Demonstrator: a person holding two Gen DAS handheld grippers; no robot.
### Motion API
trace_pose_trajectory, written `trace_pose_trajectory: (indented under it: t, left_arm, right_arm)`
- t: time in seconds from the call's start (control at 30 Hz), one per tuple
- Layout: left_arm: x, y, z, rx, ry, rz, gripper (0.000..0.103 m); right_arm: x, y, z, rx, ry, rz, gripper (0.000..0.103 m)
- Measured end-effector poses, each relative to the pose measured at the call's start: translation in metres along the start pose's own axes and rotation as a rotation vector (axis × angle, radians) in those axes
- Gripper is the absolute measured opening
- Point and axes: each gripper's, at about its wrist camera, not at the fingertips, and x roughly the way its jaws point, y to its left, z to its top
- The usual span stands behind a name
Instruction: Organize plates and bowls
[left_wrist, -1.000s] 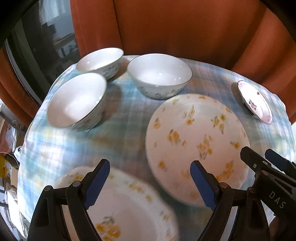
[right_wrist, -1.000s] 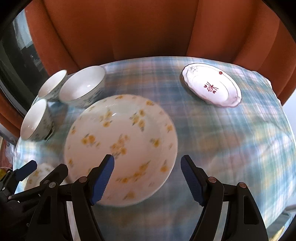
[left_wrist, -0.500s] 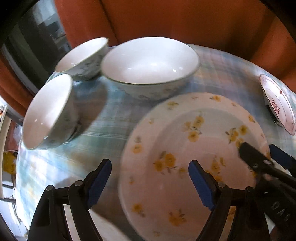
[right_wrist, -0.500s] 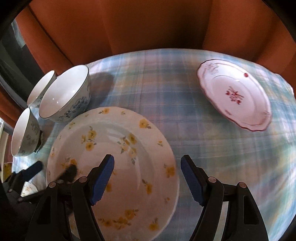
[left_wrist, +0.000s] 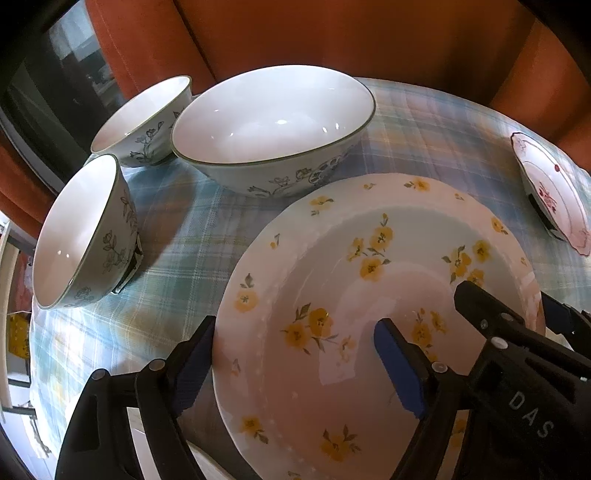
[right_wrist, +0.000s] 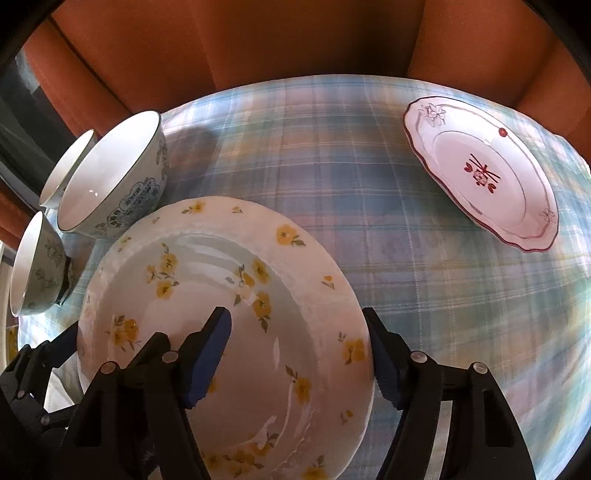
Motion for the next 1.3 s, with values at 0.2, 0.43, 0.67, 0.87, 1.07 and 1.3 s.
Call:
trace_pose_trajectory:
  t: [0.2, 0.43, 0.67, 0.87, 1.07, 1.3]
  left_arm:
    - [-0.005, -0.008, -0.012, 0.043, 0.020, -0.038, 0.083]
    - [-0.018, -0.022, -0.035, 0.104, 0.041, -0.079, 0.080]
    - [-0.028, -0.033, -0.053, 0.135, 0.059, -0.093, 0.078]
    - [-0.028, -0.032, -0.053, 0.128, 0.056, -0.097, 0.076]
    - [-0.026, -0.032, -0.057, 0.113, 0.053, -0.077, 0.078]
    - [-0.026, -0.034, -0.053, 0.099, 0.076, -0.064, 0.077]
  right_arm:
    - [-0.008, -0.013, -0.012, 0.043, 0.022, -0.020, 0.072]
    - [-0.029, -0.035, -0.047, 0.098, 0.035, -0.053, 0.071]
    - [-0.044, -0.052, -0.075, 0.142, 0.048, -0.044, 0.065]
    - [-0.048, -0.061, -0.086, 0.114, 0.031, -0.019, 0.057]
    - [-0.045, -0.059, -0.089, 0.081, 0.023, -0.021, 0.059]
    - [-0.043, -0.059, -0.087, 0.064, 0.029, -0.015, 0.059]
